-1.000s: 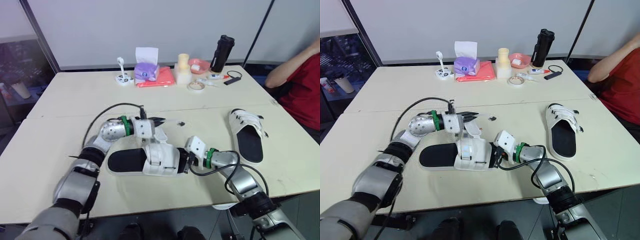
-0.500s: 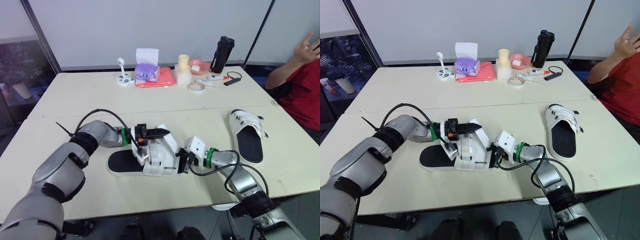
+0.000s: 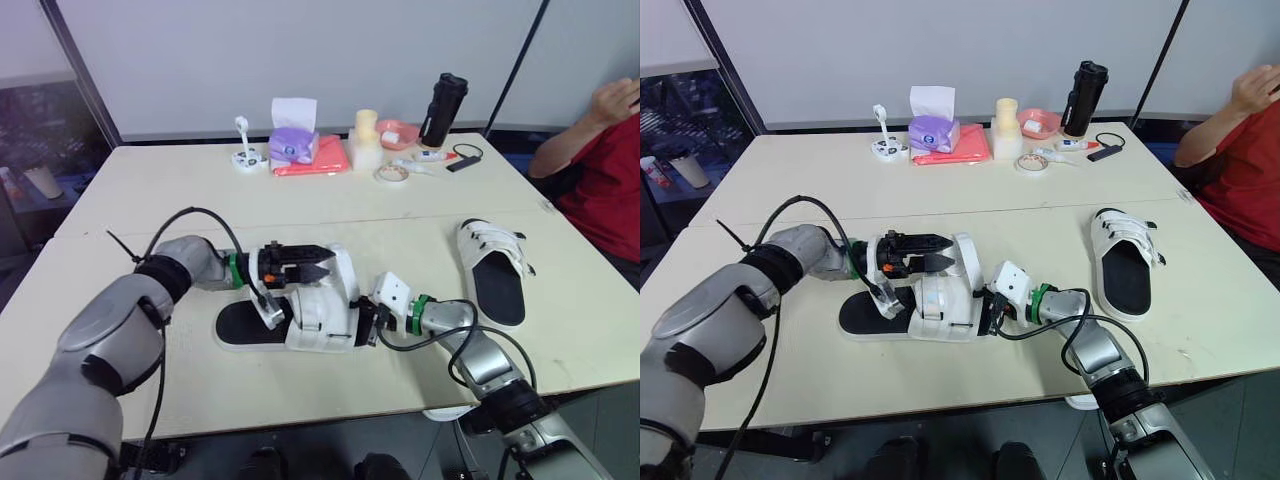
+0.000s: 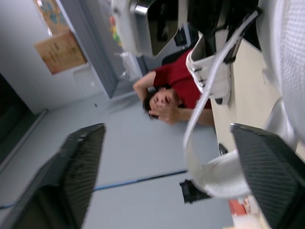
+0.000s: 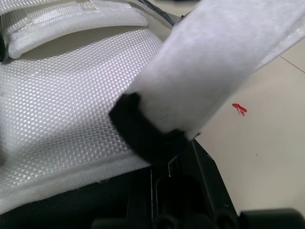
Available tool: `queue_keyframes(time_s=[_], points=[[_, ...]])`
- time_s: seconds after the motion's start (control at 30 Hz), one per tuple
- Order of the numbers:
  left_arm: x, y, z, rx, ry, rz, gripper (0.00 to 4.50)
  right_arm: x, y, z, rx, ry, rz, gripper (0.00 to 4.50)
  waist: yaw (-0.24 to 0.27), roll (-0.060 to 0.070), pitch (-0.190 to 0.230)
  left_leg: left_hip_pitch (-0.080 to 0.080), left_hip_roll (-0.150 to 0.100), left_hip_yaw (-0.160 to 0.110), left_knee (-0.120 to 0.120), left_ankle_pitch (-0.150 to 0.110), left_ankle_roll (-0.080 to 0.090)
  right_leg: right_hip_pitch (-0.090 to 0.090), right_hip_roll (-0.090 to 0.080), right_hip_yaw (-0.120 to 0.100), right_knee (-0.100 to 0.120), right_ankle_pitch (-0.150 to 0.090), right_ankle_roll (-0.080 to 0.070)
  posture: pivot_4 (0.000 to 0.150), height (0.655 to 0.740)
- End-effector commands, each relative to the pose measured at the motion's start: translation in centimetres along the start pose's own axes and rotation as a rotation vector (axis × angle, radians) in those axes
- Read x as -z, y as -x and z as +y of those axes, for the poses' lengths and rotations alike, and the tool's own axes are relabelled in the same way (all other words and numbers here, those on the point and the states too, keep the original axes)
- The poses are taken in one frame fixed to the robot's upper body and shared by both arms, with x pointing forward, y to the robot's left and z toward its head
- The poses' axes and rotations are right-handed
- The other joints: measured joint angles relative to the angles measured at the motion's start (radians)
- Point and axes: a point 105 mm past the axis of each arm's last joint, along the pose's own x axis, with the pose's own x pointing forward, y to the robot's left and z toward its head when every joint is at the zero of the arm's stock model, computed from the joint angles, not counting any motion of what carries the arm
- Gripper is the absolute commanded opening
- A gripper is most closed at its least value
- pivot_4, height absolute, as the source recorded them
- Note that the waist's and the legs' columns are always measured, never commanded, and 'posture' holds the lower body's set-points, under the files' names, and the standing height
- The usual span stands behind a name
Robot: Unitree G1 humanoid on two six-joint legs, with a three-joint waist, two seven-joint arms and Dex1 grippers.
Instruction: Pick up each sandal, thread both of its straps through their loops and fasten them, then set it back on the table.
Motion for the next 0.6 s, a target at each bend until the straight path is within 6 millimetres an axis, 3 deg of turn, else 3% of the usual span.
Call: queue_keyframes(time_s=[0.03,0.2,0.3,0.4,0.5,0.6], points=[[1.4,0.9,2.2,-0.077,0.008,0.078,4.3,6.9,0.8,2.2,-0.037,-0.118,0.256,0.0,0.0,0.0,0.0,0.0,0.0,0.0,0.0,0.0,0.0,0.0,0.0,0.0,0.0,0.0,0.0,0.15,0.74],[3.5,2.0,4.3,-0.174,0.221,0.269,4.3,7.0,0.8,2.3,-0.043,-0.116,0.26,0.0,0.001,0.0,0.0,0.001,0.0,0.0,0.0,0.0,0.0,0.0,0.0,0.0,0.0,0.001,-0.001,0.15,0.74],[5.4,1.9,3.7,-0.241,0.488,0.467,4.3,7.0,0.7,2.2,-0.045,-0.115,0.261,0.0,0.001,0.0,-0.002,0.001,0.0,0.0,0.0,0.0,0.0,0.001,0.0,0.0,0.0,0.002,-0.003,0.15,0.74],[7.6,2.7,2.2,-0.384,1.1,0.698,4.3,7.0,0.6,2.2,-0.045,-0.113,0.26,0.0,-0.005,0.004,-0.003,0.003,0.001,0.002,0.0,0.0,0.0,0.004,-0.001,0.0,-0.001,0.002,-0.004,0.15,0.74],[6.9,2.2,3.1,-0.5,1.597,0.623,4.3,7.1,0.5,2.2,-0.044,-0.113,0.26,0.0,-0.01,0.003,-0.002,0.001,0.009,0.001,0.0,0.0,0.0,0.001,0.001,0.0,0.0,0.003,-0.007,0.15,0.74],[4.7,1.5,4.4,-0.5,1.93,0.483,4.3,7.1,0.5,2.3,-0.046,-0.114,0.259,0.0,-0.009,0.003,-0.002,0.001,0.01,0.0,0.0,0.0,0.0,0.0,0.003,0.0,0.0,0.003,-0.008,0.15,0.74]])
